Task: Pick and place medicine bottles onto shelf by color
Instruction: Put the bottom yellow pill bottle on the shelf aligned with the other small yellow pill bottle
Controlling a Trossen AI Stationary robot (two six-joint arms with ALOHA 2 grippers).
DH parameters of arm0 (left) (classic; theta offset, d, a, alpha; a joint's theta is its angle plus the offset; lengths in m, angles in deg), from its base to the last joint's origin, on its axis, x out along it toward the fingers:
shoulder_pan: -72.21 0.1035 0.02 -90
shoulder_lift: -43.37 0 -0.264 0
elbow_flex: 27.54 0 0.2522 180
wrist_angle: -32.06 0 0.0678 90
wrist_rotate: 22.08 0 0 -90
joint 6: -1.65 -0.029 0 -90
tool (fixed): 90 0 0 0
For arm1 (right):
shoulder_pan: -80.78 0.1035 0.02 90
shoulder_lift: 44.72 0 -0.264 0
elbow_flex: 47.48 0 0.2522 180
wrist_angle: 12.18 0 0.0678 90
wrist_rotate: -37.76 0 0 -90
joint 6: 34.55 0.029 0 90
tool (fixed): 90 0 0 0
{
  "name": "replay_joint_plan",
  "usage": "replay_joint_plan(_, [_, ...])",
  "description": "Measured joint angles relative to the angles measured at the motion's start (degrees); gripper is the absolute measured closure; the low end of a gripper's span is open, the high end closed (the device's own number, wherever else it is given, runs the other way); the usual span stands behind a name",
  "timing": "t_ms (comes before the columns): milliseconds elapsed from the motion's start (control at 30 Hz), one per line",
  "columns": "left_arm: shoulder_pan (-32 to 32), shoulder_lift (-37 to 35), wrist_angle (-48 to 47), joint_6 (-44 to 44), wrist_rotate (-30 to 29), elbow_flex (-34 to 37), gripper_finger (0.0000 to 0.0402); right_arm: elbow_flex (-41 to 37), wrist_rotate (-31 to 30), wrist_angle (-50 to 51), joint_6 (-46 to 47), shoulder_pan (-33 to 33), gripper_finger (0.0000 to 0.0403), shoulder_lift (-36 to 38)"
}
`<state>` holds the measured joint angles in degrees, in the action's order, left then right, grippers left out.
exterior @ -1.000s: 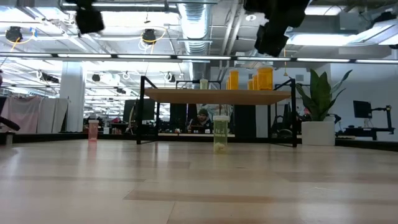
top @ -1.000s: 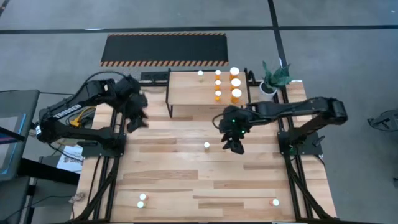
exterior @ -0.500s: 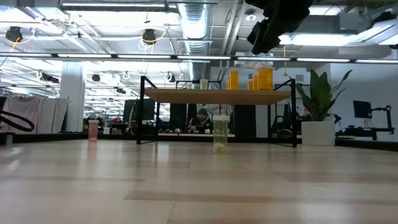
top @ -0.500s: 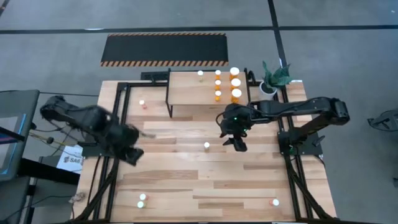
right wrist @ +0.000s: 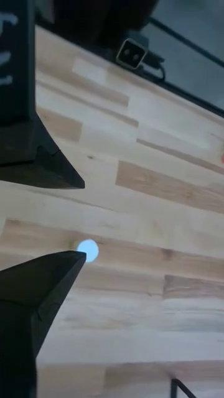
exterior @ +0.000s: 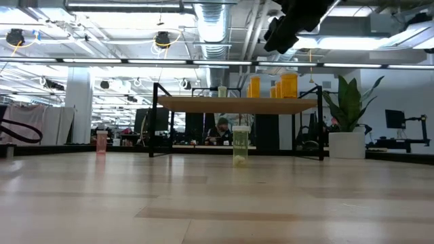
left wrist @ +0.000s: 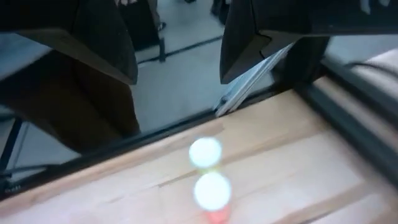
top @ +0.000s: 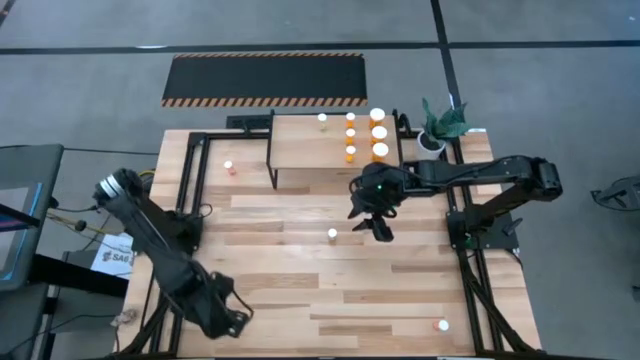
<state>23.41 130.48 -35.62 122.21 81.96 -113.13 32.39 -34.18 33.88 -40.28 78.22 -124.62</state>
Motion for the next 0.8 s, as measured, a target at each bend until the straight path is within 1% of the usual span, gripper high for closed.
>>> replay_joint_plan(67, [-1.42, 2.72, 1.49, 0.85, -3.05, 0.0, 0.0188, 0.0, 0.0, -0.5, 2.5, 0.43, 0.0211, 0.0])
replay_joint_plan(167, [-2.84, 5.97, 1.17, 2.96, -5.49, 0.0, 0.0188, 0.0, 0.02, -1.97, 6.12, 0.71, 0.0212, 0.0])
replay_joint_plan(300, [-3.81, 9.66, -0.37, 2.59, -6.04, 0.02, 0.0188, 0.0, 0.13, -2.83, 9.11, 0.64, 0.0212, 0.0])
replay_joint_plan(467, [-4.2, 13.22, 1.89, 0.97, -6.8, 0.02, 0.0188, 0.0, 0.13, -2.81, 10.27, 0.64, 0.0216, 0.0])
replay_joint_plan(800, [-4.18, 14.32, 1.82, 0.39, -8.5, 0.02, 0.0187, 0.0, 0.11, -2.8, 9.98, 0.53, 0.0224, 0.0])
